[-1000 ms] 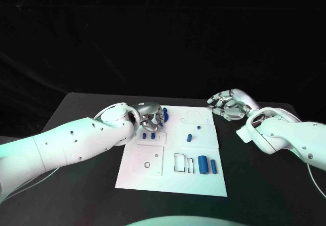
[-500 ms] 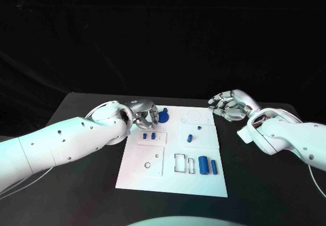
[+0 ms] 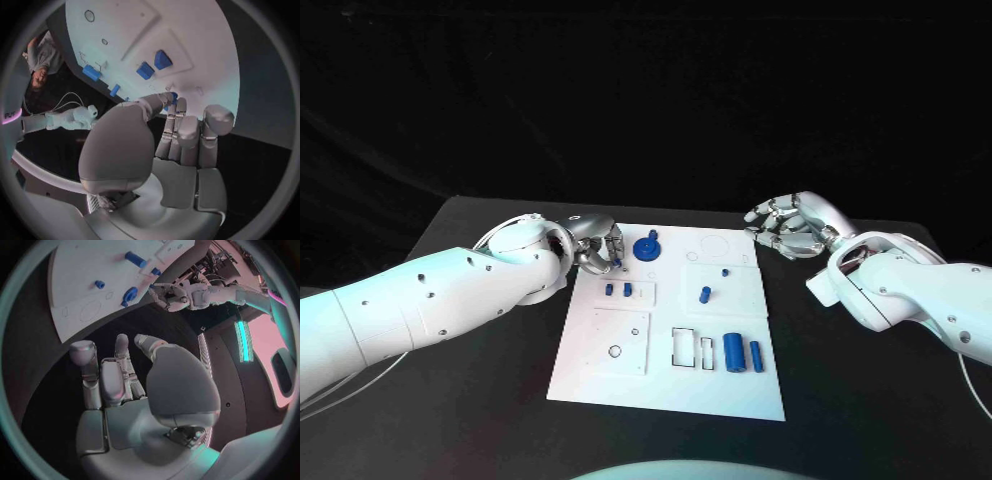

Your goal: Assemble the parts on the task board

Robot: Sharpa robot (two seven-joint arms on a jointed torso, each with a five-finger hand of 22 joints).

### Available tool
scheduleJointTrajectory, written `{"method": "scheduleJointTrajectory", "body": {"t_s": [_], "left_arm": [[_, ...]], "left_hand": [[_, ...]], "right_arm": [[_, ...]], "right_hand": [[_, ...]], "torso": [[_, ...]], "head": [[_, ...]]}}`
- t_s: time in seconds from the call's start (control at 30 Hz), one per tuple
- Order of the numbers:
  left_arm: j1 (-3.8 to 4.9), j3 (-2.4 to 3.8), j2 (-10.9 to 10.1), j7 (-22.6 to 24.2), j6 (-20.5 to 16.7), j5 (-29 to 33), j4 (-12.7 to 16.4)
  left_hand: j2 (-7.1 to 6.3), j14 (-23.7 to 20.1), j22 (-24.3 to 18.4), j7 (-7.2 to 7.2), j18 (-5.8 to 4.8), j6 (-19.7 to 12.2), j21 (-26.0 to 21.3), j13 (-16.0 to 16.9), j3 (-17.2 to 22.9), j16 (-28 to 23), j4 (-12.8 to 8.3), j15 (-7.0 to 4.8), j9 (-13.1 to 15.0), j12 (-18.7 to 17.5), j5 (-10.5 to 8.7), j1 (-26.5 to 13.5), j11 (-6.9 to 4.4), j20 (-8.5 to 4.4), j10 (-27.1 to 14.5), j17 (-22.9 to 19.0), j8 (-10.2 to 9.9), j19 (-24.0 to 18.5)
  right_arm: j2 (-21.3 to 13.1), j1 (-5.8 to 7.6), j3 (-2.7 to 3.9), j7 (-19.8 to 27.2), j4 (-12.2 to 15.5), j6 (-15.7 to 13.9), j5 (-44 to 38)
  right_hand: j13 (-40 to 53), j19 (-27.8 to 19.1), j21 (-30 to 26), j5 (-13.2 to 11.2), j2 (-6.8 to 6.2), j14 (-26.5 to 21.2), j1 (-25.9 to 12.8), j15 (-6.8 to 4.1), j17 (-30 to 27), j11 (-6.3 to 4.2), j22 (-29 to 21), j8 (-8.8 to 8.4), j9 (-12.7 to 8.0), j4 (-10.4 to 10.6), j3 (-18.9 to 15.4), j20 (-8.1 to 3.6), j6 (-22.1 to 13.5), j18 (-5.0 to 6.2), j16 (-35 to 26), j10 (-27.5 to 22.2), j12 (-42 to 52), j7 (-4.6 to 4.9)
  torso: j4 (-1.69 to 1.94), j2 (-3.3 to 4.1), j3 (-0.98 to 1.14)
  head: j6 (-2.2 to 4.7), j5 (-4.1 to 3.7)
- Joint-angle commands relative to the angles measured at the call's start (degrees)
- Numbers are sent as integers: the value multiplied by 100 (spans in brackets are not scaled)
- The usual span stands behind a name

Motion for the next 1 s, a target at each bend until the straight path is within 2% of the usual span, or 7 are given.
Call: {"method": "scheduleJointTrajectory", "body": {"t_s": [0.03,0.3,0.77,1.0], "left_arm": [[3,2,17,-43,142,54,-18],[0,-3,66,-20,136,73,-47],[-1,-4,86,-16,70,68,-39],[-1,-4,94,-15,101,93,1]], "left_hand": [[5,6,1,16,-37,39,33,-7,14,-1,-28,-38,-6,-34,-13,-8,3,-21,30,-12,-27,14],[4,4,3,16,-38,40,34,-8,14,-3,-28,-37,-7,-41,-14,-10,3,-22,32,-19,-30,14],[0,-2,3,16,-38,40,34,-9,13,-11,-29,-38,-9,-52,-15,-12,4,-23,36,-44,-37,13],[-1,-6,1,16,-37,42,33,-9,14,-15,-30,-38,-9,-58,-15,-13,4,-24,40,-58,-40,12]], "right_arm": [[4,-3,0,55,5,8,-41],[5,-3,0,57,8,7,-41],[-1,-3,0,57,9,6,-40],[2,-3,0,56,8,6,-40]], "right_hand": [[-5,3,-24,19,2,-41,-49,3,-4,-41,0,1,4,-4,38,6,39,58,-38,0,-24,-12],[-5,3,-24,19,2,-41,-49,3,-4,-41,0,1,4,-4,38,6,39,58,-38,0,-24,-12],[-5,3,-24,19,2,-41,-49,3,-4,-41,0,1,4,-4,38,6,39,58,-38,0,-24,-12],[-5,3,-24,19,2,-41,-49,3,-4,-41,0,1,4,-4,38,6,39,58,-38,0,-24,-12]], "torso": [[-4,3,0],[-7,5,1],[-7,7,-2],[1,4,-1]], "head": [[7,7],[10,18],[12,-6],[3,-5]]}}
